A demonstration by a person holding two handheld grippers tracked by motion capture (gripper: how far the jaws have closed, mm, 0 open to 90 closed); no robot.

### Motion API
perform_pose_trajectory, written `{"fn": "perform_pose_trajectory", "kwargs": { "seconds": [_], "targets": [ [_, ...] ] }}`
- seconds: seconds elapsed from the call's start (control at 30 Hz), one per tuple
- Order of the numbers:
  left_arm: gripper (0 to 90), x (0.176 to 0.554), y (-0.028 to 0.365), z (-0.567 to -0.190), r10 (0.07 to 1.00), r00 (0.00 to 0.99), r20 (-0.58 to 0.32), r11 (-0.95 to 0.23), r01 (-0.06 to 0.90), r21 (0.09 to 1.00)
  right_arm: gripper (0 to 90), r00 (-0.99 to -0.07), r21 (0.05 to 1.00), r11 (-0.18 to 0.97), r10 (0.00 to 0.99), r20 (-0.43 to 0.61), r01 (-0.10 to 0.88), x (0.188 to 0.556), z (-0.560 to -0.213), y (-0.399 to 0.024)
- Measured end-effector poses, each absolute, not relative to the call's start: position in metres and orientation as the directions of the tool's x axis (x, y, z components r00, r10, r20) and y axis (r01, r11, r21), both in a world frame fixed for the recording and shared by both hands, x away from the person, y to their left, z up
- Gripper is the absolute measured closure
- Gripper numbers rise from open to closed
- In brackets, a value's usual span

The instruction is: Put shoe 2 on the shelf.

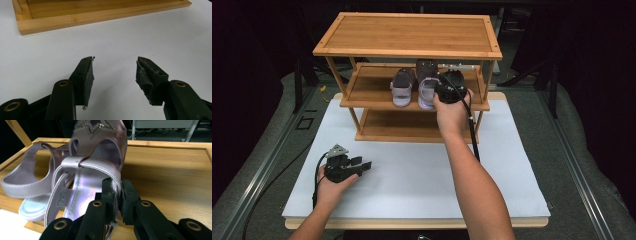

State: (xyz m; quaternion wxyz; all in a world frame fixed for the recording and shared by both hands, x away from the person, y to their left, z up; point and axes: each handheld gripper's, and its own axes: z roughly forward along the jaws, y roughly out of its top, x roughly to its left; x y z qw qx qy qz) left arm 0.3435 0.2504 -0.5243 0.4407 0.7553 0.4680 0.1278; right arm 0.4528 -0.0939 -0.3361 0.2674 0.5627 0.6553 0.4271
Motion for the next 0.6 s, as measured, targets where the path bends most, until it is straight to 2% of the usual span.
{"fn": "perform_pose_trajectory", "kwargs": {
  "seconds": [0.3,0.6],
  "targets": [
    [47.7,0.344,0.252,-0.524,0.819,0.527,-0.225,-0.171,0.599,0.782,83.1,-0.17,0.837,-0.019,0.976,0.133,0.547,0.469,-0.341,-0.086],
    [47.7,0.345,0.253,-0.525,0.817,0.529,-0.227,-0.171,0.6,0.782,83.2,-0.11,0.842,-0.078,0.981,0.161,0.533,0.481,-0.347,-0.086]
  ]
}}
